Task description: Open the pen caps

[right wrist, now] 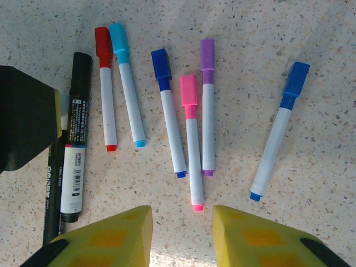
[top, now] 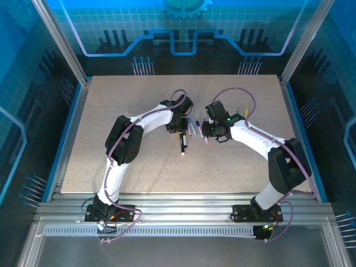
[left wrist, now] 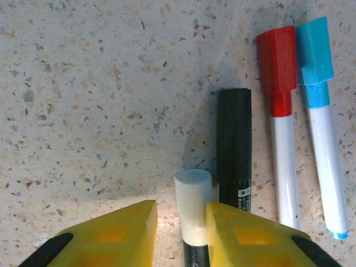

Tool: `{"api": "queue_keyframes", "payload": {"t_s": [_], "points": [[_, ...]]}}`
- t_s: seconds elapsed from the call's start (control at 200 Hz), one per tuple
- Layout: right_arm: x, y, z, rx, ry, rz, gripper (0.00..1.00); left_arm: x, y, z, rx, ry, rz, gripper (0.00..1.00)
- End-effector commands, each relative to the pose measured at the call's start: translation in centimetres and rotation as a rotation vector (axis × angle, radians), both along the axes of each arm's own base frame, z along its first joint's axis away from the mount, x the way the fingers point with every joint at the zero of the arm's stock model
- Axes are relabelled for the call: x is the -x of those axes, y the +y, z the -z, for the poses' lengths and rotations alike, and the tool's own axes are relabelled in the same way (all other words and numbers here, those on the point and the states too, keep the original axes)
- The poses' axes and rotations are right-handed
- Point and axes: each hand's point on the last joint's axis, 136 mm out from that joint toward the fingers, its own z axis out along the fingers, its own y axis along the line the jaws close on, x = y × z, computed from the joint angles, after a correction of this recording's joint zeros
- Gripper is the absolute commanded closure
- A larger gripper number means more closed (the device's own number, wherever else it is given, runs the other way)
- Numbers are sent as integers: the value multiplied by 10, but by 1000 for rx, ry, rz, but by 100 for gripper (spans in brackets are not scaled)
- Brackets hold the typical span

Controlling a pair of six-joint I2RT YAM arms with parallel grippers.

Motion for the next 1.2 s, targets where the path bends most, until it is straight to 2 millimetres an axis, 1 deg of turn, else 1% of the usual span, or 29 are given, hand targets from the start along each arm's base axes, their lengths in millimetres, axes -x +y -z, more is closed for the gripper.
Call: {"api": "queue_keyframes", "payload": {"t_s": [0.0,0.19,0.33,0.51,0.68,0.886,1.026,1.191], "points": [[3,7,8,-7,20,-7,65,16,11,28,-77,71,19,71],[6,8,10,-10,28,-9,65,17,11,32,-81,77,15,71],[13,8,10,-23,29,-9,65,19,10,34,-102,85,15,71],[18,10,10,-41,49,-19,66,19,15,27,-134,63,4,72],[15,14,5,-37,44,-33,65,19,17,22,-142,53,11,71],[12,19,3,-39,45,-36,66,17,18,16,-146,36,16,71],[10,24,-1,-43,31,-42,66,18,18,15,-136,31,15,71],[9,22,-2,-33,28,-38,65,18,17,16,-128,30,11,71]]}}
